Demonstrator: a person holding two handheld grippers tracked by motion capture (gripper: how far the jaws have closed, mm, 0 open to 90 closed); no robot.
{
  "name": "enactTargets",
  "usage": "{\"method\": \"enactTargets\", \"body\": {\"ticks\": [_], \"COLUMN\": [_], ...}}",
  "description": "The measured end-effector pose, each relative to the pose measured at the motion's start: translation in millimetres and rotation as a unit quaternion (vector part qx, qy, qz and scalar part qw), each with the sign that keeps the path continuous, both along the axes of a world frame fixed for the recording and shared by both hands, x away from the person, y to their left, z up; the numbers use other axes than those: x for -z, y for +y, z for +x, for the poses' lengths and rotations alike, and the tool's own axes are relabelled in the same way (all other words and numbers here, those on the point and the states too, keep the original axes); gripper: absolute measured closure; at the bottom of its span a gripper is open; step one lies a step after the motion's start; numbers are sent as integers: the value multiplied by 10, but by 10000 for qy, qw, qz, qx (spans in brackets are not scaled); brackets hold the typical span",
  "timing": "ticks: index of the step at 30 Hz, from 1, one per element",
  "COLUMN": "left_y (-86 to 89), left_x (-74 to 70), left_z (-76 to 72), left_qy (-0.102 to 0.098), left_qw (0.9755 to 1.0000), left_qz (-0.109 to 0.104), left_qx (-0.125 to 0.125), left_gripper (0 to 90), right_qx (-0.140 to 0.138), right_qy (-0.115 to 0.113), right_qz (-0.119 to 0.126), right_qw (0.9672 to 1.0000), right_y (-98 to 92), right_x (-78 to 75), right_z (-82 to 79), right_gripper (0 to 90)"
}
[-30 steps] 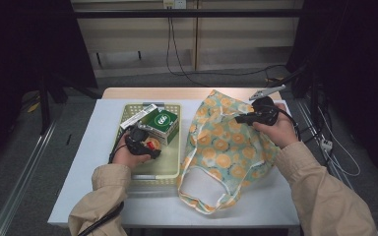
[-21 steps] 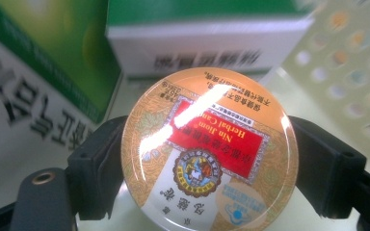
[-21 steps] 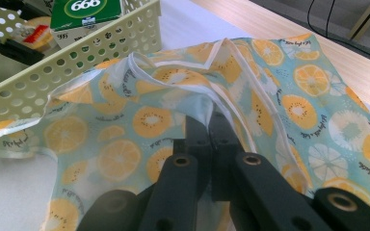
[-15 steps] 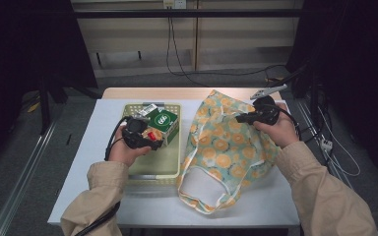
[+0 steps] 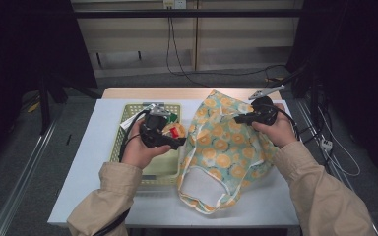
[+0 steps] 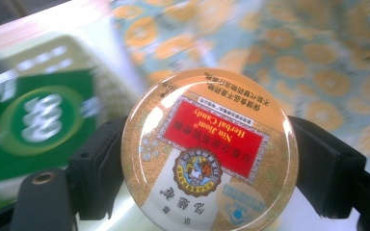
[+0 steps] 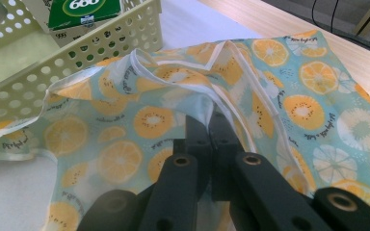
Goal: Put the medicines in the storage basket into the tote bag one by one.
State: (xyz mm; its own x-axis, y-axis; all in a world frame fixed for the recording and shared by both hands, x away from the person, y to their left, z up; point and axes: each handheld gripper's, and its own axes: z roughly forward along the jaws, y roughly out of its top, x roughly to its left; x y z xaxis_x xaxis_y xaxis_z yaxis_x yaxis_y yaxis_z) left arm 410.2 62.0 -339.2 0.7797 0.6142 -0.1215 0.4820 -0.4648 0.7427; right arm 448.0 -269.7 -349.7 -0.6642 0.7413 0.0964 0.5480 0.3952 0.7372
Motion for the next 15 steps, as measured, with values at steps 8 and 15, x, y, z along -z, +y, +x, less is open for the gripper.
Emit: {"method": "enactTargets", "body": {"ticks": [8,15], "left_y": [-485,-792], "left_x": [96,176], "left_z": [-42,-63], "left_qy": [109,49], "left_qw": [9992,9985], "left_qz": [-239,-229], "left_qx": [294,488], "left_gripper": [205,206], "right_qx": [-38,-6], "right_qy": [-20,-14], "right_qz": [52,58], "right_qw": [10000,10000], "right_y": [42,7], "right_x": [-4,-13], "right_z": [-7,-9], "right_gripper": [900,900]}}
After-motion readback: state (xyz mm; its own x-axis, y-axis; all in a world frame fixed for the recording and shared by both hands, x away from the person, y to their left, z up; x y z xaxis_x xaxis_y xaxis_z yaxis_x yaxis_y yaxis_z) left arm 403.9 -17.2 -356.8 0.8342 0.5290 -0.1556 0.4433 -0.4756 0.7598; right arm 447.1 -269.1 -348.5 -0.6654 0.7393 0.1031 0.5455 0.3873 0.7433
